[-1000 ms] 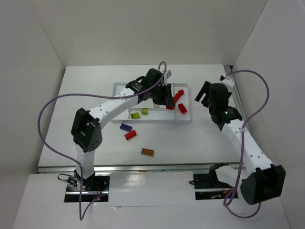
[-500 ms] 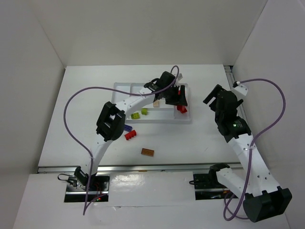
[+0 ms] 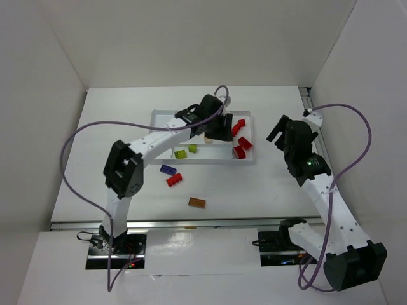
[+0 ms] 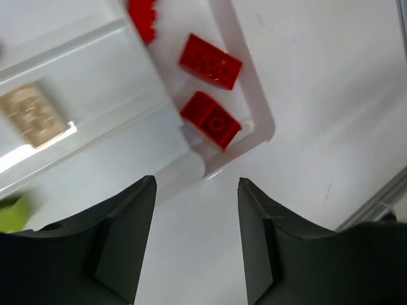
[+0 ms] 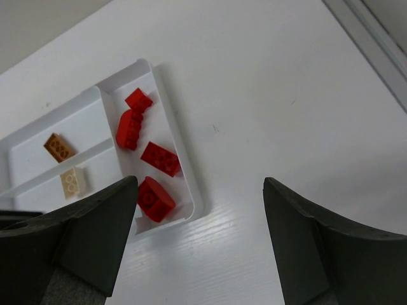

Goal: Sort the legos into containers by color

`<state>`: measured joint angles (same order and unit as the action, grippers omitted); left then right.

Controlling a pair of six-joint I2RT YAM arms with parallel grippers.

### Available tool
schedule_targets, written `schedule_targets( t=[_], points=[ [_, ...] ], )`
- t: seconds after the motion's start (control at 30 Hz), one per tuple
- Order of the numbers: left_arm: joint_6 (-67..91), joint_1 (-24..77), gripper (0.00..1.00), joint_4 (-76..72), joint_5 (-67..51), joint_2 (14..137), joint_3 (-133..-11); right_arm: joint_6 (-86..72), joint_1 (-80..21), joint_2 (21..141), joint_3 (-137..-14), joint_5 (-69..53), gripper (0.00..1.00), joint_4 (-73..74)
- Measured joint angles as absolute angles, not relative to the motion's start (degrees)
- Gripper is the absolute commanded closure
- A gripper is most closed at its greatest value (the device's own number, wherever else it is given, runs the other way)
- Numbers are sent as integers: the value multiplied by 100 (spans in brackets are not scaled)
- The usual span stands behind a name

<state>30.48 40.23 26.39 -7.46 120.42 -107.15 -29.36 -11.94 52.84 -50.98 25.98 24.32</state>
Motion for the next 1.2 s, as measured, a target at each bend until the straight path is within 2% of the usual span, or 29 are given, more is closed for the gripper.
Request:
schedule_targets(
  t=[0.1,0.13,0.17,0.3,0.5,0.63,0.8,0.97,1.07,1.2],
  points=[
    [2838,4045,32,2733,-121,10940,-9800,-2864,-1194,5531,-5098,2379,14,2416],
    [2751,4060,28,2799,130,10506,-9435,-2845,-1197,5592,-5096,2305,14,2414],
    [2692,4075,20,2849,287,10141,-9133,-2836,-1194,5638,-5096,2231,14,2412],
    [2589,4145,7,3264,908,8868,-7931,-2766,-1194,5743,-5096,2001,14,2362],
    [2875,4167,5,3673,1264,8416,-6364,-2733,-1194,5981,-5096,1704,14,2292],
    [3024,4187,8,3881,1514,8501,-5979,-2733,-1194,6025,-5096,1573,14,2283],
    [3044,4193,18,3817,1837,8927,-6163,-2735,-1194,6025,-5096,1535,14,2270],
    [3022,4193,20,3686,1857,9478,-6215,-2735,-1194,6023,-5096,1516,14,2268],
    [3020,4193,26,3680,1868,9660,-6217,-2735,-1194,6023,-5096,1518,14,2268],
    [3026,4193,38,3625,1874,9712,-6222,-2735,-1194,6023,-5096,1518,14,2268]
  ],
)
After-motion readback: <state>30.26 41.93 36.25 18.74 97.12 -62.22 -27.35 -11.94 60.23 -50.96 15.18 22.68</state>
